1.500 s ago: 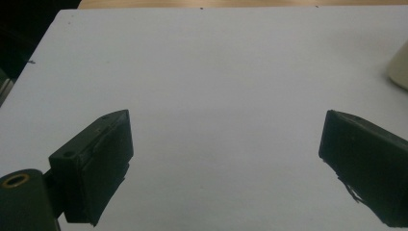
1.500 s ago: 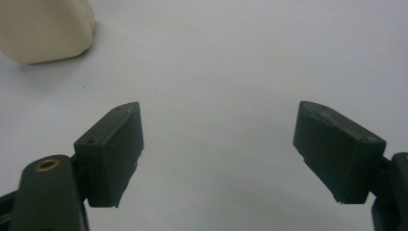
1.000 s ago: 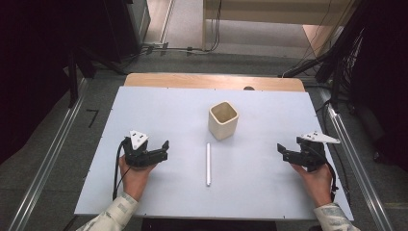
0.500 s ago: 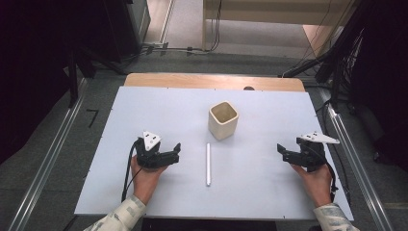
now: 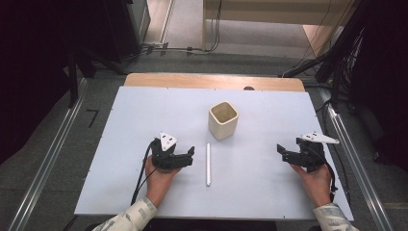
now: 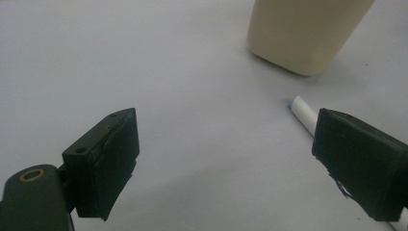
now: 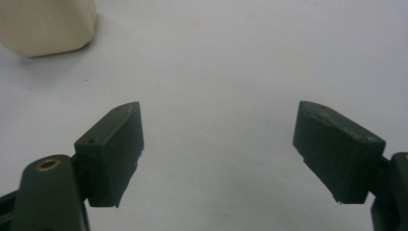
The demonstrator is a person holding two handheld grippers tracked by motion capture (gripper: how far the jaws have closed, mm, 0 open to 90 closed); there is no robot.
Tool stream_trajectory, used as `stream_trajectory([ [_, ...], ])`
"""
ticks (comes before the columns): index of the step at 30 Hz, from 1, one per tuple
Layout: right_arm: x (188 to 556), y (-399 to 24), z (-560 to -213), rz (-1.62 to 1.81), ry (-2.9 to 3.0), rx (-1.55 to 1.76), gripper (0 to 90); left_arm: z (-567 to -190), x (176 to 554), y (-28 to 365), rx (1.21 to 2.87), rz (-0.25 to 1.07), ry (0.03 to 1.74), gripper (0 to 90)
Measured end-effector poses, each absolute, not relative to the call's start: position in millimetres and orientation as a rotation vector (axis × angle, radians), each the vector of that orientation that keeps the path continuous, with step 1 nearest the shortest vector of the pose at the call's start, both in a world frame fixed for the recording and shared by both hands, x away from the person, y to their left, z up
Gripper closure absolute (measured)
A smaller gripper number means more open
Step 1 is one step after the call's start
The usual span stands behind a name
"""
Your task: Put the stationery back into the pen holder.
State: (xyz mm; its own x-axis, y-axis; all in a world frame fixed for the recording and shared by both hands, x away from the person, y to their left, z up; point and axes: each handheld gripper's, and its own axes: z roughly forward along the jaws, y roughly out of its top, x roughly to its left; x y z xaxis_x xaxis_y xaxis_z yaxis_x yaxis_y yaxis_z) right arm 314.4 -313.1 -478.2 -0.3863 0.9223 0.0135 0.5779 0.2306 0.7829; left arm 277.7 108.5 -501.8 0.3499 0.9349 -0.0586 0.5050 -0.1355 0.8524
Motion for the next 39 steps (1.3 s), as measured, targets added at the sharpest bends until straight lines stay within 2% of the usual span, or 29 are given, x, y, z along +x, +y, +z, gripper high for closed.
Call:
stream_trajectory([
  [22, 314.3, -312.1, -479.3, 0.994, 2.059, 1.372, 16.6, -514.7, 281.4, 60.7, 1.847, 0.568, 1.237, 10.2],
  [30, 314.2, -312.4, -479.6, 0.990, 2.061, 1.374, 16.8, -518.9, 283.1, 49.7, 1.873, 0.544, 1.246, 17.1],
  [39, 314.4, -312.4, -480.2, 0.983, 2.062, 1.374, 17.2, -522.1, 285.7, 41.0, 1.903, 0.529, 1.258, 32.5],
])
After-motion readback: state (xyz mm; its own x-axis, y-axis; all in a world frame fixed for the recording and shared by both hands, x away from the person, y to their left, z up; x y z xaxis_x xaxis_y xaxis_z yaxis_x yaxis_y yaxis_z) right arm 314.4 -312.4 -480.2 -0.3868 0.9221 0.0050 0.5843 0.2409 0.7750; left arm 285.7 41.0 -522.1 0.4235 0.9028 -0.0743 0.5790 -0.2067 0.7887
